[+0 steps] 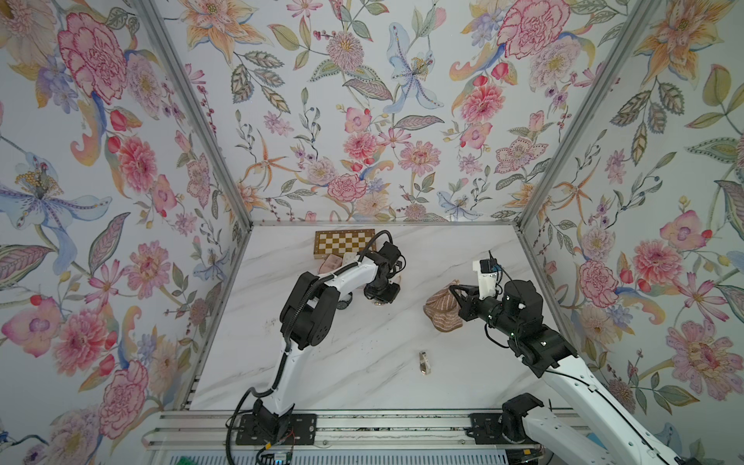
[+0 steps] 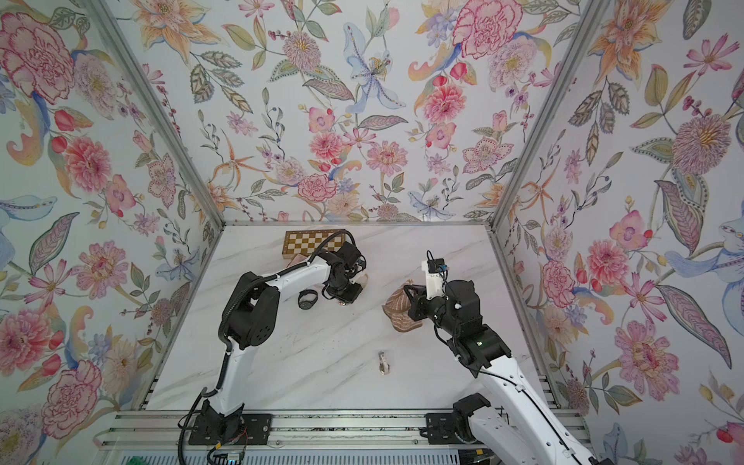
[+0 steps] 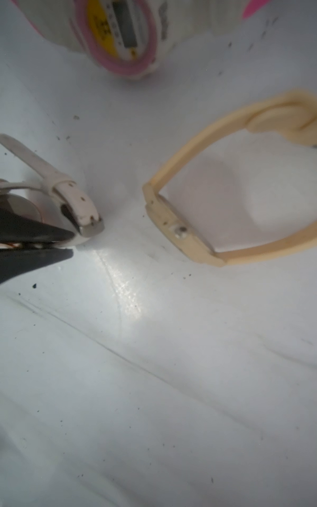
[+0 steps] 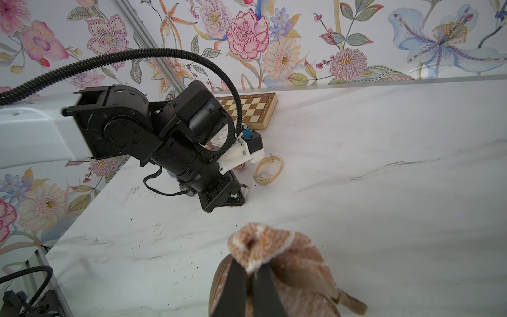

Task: Wipe the watch dial
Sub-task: Place the watch at the center of the board.

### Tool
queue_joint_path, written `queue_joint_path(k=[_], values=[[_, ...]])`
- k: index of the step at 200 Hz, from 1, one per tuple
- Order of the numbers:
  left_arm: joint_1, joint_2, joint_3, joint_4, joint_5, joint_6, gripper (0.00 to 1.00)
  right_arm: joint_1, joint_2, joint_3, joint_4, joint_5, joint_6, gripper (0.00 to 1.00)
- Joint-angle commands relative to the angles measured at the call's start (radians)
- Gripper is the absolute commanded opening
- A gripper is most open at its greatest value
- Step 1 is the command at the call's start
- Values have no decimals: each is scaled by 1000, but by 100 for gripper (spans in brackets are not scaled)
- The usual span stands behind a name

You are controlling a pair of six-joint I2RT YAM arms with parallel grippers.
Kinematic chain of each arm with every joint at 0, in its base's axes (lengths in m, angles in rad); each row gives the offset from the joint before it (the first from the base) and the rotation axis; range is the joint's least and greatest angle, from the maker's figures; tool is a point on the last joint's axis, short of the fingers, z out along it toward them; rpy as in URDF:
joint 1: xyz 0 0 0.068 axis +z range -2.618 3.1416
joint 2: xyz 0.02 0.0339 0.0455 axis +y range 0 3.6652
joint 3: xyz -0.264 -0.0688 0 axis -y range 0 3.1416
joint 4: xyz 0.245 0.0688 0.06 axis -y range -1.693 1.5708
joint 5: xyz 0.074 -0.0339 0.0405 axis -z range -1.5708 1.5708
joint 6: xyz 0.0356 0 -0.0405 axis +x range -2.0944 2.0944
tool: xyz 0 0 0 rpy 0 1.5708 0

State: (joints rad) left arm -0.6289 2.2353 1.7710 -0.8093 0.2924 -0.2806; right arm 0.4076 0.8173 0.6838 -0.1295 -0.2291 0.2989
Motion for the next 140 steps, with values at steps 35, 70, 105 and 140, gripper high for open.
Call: queue_joint_path(k=[35, 70, 105, 140], values=[[12, -62, 0, -50, 215, 21, 0, -7, -19, -15, 43, -22, -2, 0], [12, -6, 25, -110, 241, 50, 0, -9, -27, -21, 49, -26, 0, 0], [21, 32, 65, -137, 200, 61, 3, -10, -35, -24, 50, -24, -3, 0], [24, 49, 125, -154, 176, 58, 30, -10, -29, -21, 51, -30, -2, 0]])
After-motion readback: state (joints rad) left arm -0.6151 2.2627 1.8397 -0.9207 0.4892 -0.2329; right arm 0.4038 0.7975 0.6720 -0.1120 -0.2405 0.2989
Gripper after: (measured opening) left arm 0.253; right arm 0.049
